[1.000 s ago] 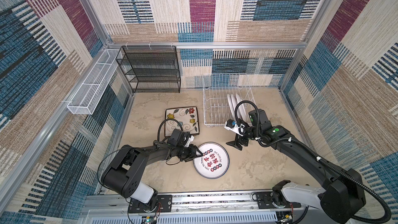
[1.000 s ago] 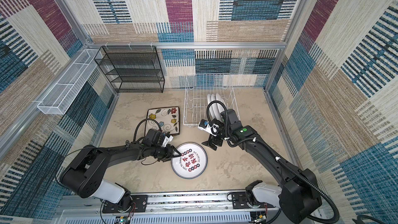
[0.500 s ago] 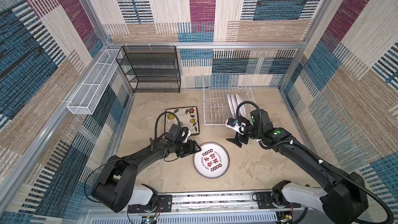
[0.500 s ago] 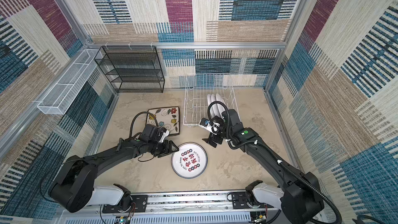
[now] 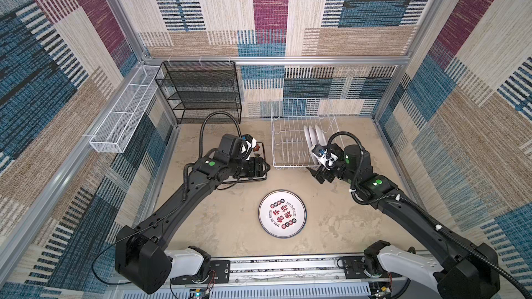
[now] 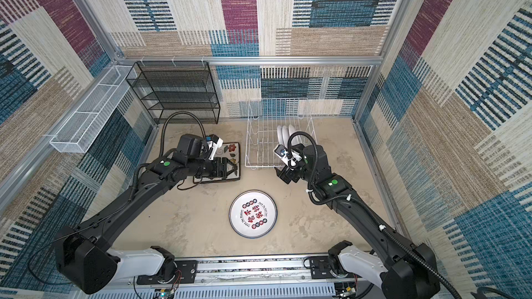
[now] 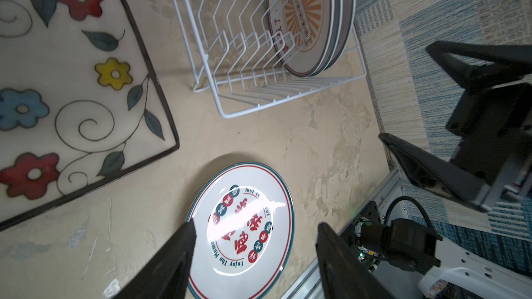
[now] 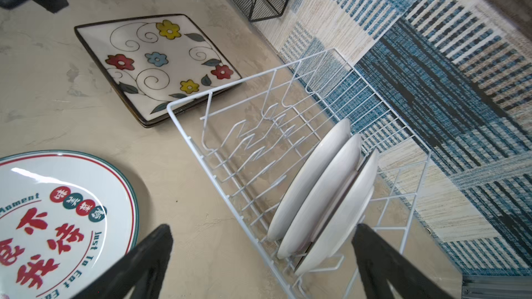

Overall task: Unload the plates from the dish rack
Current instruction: Place the plate at the bottom-center of the table, then pick up a plate from the dish rack.

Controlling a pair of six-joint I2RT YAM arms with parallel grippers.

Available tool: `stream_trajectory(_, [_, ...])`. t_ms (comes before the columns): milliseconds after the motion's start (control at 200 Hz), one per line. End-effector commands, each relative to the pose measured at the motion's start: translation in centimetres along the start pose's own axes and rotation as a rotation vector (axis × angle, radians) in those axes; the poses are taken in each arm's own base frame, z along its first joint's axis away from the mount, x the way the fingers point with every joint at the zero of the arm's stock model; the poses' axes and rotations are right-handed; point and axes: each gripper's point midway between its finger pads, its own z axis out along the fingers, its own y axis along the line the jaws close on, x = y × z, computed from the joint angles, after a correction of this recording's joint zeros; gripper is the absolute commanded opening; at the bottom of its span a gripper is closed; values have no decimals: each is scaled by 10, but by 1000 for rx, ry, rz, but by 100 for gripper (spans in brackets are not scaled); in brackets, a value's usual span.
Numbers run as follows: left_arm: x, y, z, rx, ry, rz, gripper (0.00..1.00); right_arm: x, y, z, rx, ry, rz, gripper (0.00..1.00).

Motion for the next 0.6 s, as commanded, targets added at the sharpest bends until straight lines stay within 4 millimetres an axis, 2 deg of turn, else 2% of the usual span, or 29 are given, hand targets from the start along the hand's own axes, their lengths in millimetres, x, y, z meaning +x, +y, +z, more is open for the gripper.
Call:
stream_trajectory(0, [-18, -8, 0, -1, -9, 54, 69, -12, -16, -5, 48, -42, 59, 100])
stream_trajectory(125, [-40, -27, 11, 34, -15, 80, 68, -11, -18, -7, 25, -49, 106, 100])
stream_trajectory(230, [-55, -42, 28, 69, -14, 105, 68, -5, -23, -10, 4, -44, 175, 100])
stream_trajectory(491, [-77, -73, 84, 142, -9, 134, 67, 8, -30, -15, -10, -22, 286, 100])
stream_trajectory(596, [-86, -82, 107, 168, -13, 134, 66, 14, -39, -16, 18, -15, 332, 100])
